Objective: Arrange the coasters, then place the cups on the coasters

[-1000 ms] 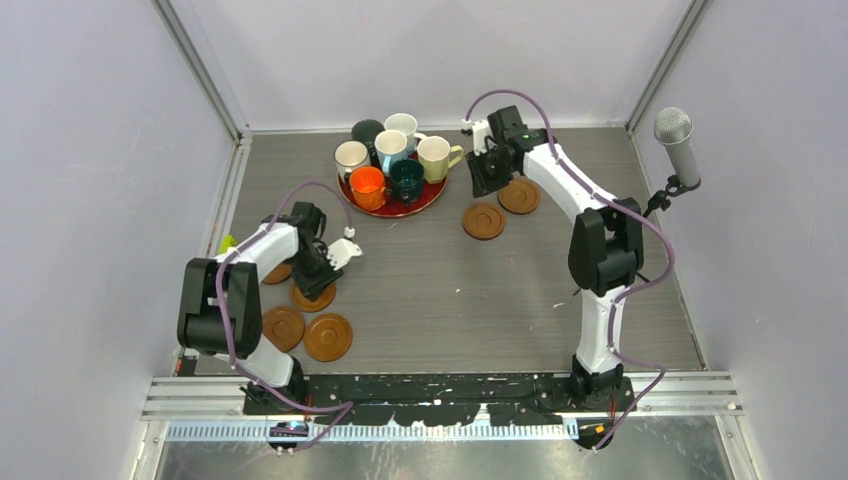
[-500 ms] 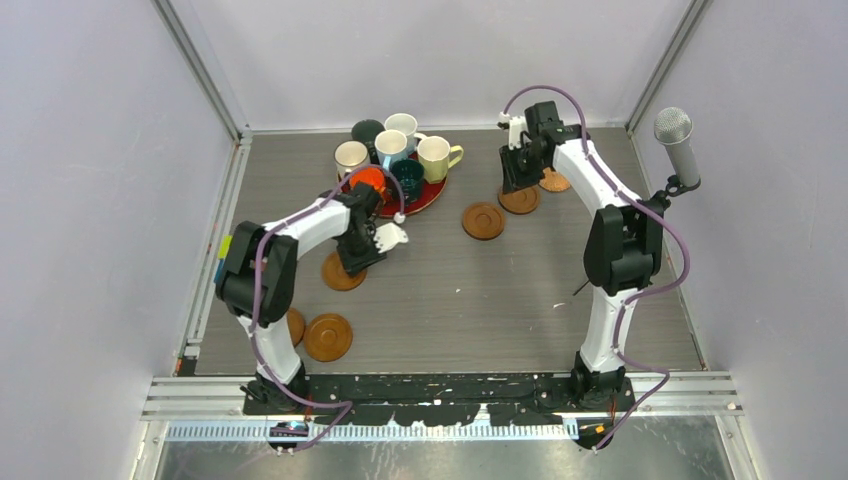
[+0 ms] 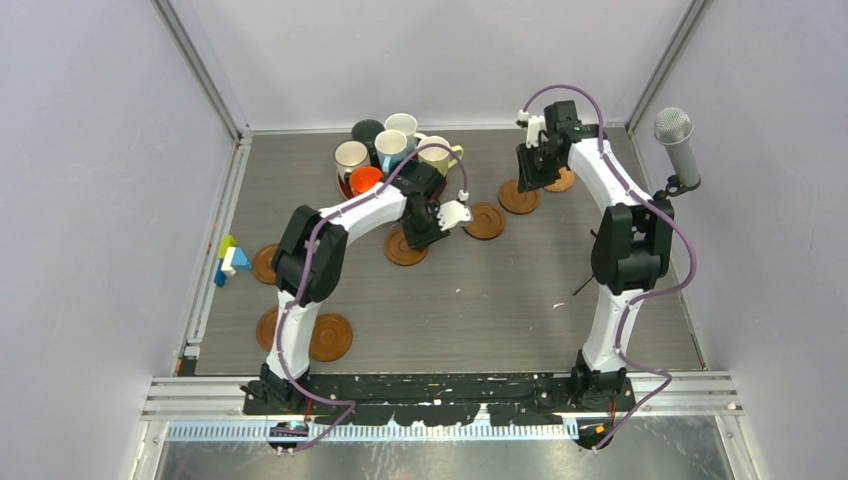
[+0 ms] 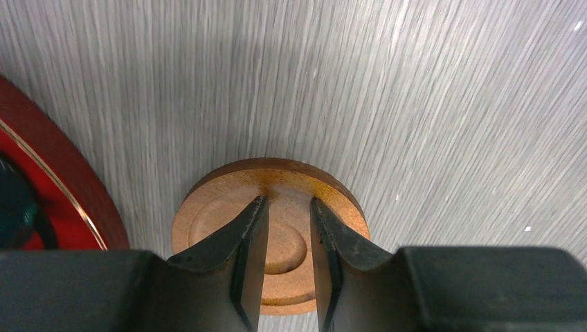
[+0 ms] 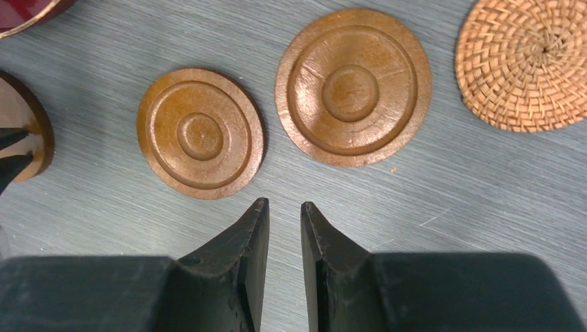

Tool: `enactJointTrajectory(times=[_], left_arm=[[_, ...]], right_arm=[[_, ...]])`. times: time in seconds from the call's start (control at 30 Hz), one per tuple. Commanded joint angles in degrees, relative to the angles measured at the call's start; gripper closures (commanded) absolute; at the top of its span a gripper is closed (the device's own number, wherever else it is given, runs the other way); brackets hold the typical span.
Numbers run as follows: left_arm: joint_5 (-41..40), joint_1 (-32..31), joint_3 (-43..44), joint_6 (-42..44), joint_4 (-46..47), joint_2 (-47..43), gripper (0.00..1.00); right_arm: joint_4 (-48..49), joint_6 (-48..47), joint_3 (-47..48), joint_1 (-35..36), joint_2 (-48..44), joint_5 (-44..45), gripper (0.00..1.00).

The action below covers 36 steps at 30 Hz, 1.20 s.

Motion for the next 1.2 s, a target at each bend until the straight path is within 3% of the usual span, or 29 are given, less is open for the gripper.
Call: enactJointTrajectory(times=[0.0, 0.33, 0.63, 0.93, 1.17], left_arm=[[4.6, -2.6, 3.3, -1.8, 1.4, 5.1, 0.69], [5.6, -7.6, 10.5, -3.6, 1.4, 9.8, 0.69], [5.0, -8.3, 16.1, -5.4, 0.5, 12.4, 0.69], [6.8, -7.3, 15.5, -6.1, -3.2, 2.2, 0.66], [10.6, -0.2, 10.5, -8.8, -8.2, -9.9, 0.64]], right_arm=[[0.1, -0.8, -0.5, -0.9, -4.3, -0.8, 0.71], [0.0, -1.3, -1.3, -1.7, -5.1, -0.9, 0.71], [-0.1, -1.3, -1.7, -1.8, -5.7, -1.4, 0.71], [0.5, -0.4, -1.3, -1.5, -5.6, -4.3, 0.7], [0.7, -0.2, -1.5, 1.3, -5.3, -5.7, 0.68]])
